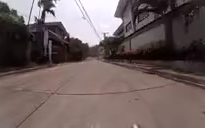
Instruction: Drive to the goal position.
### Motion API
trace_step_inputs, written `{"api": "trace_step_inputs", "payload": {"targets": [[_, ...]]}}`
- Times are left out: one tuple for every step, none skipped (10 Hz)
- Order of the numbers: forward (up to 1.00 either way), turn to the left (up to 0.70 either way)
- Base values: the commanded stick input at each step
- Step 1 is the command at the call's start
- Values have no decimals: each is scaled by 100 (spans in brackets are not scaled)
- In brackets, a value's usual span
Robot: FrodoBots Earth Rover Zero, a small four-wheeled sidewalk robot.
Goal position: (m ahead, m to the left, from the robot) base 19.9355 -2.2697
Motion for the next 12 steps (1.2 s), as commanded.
{"api": "trace_step_inputs", "payload": {"targets": [[100, 2], [100, 2], [100, 2], [100, 2], [100, 2], [100, 2], [100, 2], [100, 2], [100, 2], [100, 2], [100, 2], [100, 2]]}}
